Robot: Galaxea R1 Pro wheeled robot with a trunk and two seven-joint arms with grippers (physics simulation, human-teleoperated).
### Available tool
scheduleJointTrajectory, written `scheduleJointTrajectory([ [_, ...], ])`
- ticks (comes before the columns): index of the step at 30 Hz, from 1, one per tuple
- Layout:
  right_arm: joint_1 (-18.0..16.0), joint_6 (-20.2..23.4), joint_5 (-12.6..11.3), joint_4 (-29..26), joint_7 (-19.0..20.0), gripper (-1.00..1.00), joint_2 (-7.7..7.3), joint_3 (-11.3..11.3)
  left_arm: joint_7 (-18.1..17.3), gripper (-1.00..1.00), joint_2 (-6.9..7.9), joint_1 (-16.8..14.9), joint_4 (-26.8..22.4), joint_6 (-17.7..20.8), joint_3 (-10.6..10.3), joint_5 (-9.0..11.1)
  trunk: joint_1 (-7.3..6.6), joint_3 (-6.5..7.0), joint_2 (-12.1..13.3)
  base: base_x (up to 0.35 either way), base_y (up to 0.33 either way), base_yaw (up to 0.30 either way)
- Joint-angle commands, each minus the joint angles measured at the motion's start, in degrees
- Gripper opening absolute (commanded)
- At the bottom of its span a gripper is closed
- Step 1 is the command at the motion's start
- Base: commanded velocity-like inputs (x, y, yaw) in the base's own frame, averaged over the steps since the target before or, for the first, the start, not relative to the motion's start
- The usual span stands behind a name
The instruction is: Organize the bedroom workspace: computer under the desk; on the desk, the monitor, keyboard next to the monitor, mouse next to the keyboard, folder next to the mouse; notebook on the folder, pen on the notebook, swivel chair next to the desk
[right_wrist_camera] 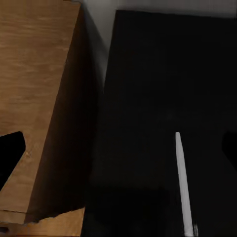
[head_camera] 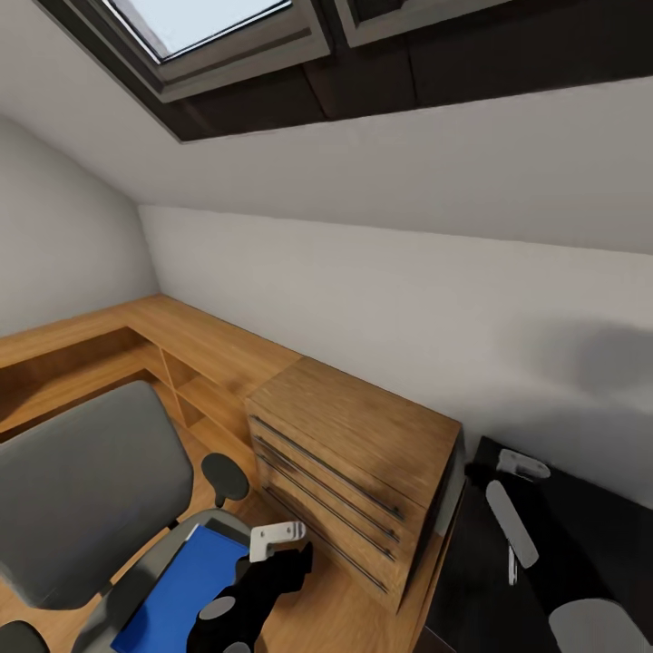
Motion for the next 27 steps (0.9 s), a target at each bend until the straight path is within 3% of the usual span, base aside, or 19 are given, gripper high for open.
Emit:
scheduleJointTrajectory([
  [1, 1.0, 1.0, -0.4, -2.3, -1.1, 1.00, 1.12, 0.4, 0.5, 1.00, 0.08, -0.1, -0.1, 0.1, -0.1, 0.3, 0.02, -0.09, -0.1, 0.000, 0.000, 0.000],
  [2, 2.0, 1.8, -0.2, -4.2, -1.6, 1.00, 2.24, 1.3, 0.5, 1.00, 0.12, -0.1, -0.1, 0.1, -0.2, 0.3, 0.02, -0.09, -0.1, 0.000, 0.000, 0.000],
  [7, 3.2, 2.4, -0.5, -8.5, -2.0, 1.00, 3.95, 3.2, 0.4, 1.00, 0.20, -0.1, 0.2, 0.1, -0.2, 0.2, 0.02, -0.09, -0.1, 0.000, 0.000, 0.000],
  [11, 3.2, 2.7, -0.5, -9.0, -2.0, 1.00, 4.20, 3.3, 0.4, 1.00, 0.18, -0.1, 0.3, 0.1, -0.1, 0.4, 0.02, -0.09, -0.1, 0.000, 0.000, 0.006],
  [15, 3.2, 2.8, -0.2, -9.5, -2.3, 1.00, 5.40, 4.9, 0.4, 1.00, 0.21, -0.1, 0.3, 0.1, 0.0, 0.2, 0.02, -0.08, -0.1, 0.000, 0.000, 0.239],
  [27, 4.7, 2.9, 0.0, -13.0, -2.4, 1.00, 5.77, 5.3, 0.5, 1.00, 0.31, -0.1, 0.3, 0.0, 1.0, -0.1, 0.02, -0.15, -0.1, 0.000, 0.000, 0.064],
])
